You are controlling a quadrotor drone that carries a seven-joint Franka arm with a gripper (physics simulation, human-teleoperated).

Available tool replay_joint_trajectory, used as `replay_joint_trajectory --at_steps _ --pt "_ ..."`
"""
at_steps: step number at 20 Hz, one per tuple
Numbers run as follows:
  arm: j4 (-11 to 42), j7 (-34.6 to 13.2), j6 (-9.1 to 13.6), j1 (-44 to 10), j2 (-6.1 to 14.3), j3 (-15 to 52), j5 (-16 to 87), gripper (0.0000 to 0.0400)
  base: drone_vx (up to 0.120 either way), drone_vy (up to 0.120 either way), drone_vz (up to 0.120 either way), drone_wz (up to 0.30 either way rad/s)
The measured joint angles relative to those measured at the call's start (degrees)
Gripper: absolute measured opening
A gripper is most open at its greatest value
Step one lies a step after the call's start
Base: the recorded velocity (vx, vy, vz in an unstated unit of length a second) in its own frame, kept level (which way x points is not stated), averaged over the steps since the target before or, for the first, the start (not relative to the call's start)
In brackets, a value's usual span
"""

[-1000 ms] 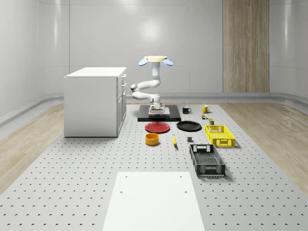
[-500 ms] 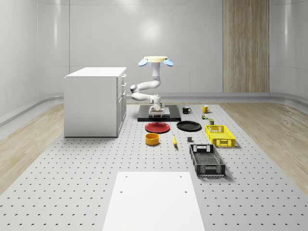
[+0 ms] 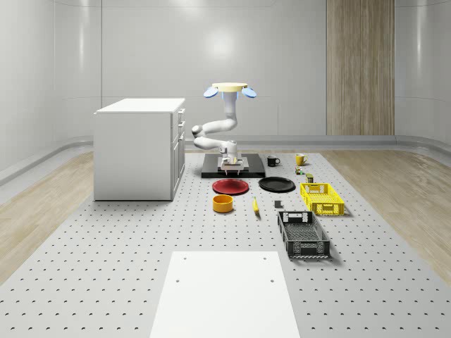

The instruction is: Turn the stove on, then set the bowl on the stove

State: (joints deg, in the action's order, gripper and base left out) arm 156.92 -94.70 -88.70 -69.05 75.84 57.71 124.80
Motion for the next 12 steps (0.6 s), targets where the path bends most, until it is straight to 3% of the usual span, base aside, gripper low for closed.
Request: replay_joint_trajectory --at_steps 12 --pt "-0.01 -0.06 -0.1 -0.08 0.11 0.03 -0.06 0.04 0.12 0.0 0.0 0.0"
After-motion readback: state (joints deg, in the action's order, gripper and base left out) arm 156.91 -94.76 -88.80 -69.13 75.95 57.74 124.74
